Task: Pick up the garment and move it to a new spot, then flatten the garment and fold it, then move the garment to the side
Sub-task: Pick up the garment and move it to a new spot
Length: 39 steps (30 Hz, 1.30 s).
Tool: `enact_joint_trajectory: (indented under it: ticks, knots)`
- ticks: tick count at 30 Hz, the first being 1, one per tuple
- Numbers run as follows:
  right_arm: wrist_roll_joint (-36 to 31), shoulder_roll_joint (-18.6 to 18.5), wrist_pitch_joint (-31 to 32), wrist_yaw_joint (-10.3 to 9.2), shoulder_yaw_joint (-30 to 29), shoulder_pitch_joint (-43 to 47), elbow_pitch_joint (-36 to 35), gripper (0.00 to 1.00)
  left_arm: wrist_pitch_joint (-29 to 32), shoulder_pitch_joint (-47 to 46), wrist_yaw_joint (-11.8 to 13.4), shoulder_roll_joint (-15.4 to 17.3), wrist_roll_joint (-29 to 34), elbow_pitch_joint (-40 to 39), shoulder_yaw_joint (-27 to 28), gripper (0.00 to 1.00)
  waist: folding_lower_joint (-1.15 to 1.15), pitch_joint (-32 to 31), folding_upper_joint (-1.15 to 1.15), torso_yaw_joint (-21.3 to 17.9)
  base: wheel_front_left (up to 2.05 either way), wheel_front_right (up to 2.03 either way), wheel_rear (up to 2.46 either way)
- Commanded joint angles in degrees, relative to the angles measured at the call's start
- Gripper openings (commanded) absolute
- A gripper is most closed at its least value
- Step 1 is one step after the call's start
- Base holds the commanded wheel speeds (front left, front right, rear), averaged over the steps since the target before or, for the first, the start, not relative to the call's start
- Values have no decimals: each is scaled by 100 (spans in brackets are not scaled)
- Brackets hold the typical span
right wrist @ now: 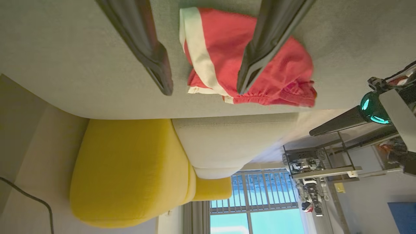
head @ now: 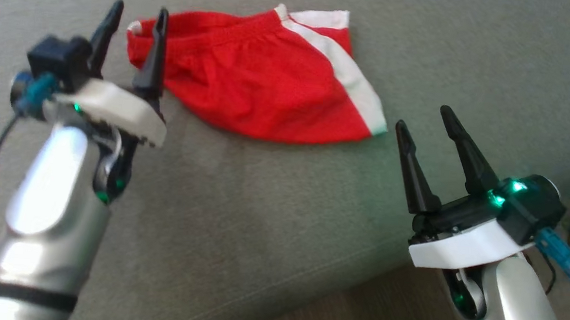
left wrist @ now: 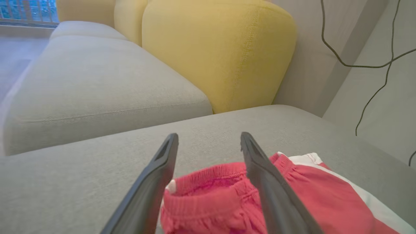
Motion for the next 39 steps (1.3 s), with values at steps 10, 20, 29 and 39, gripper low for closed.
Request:
enact_joint_trajectory:
  ticks: [10,20,29,39]
  knots:
    - [-294,11,-52,-1,199,253,62,100,-114,1516,517,-89,514,-1642,321,100,0,-884,0,1142,0,0,0]
    - [-430,11,-52,-1,-262,934,190,100,-115,3219,1150,-569,1027,-2981,655,100,0,-1551,0,1870,0,0,0]
    - [-454,11,-52,-1,-566,1469,172,100,-116,4182,1217,-773,1172,-3193,948,100,0,-1878,0,2080,0,0,0]
    - [-472,11,-52,-1,-523,1483,213,100,-116,4186,1026,-824,1452,-2962,1031,100,0,-2006,0,2103,0,0,0]
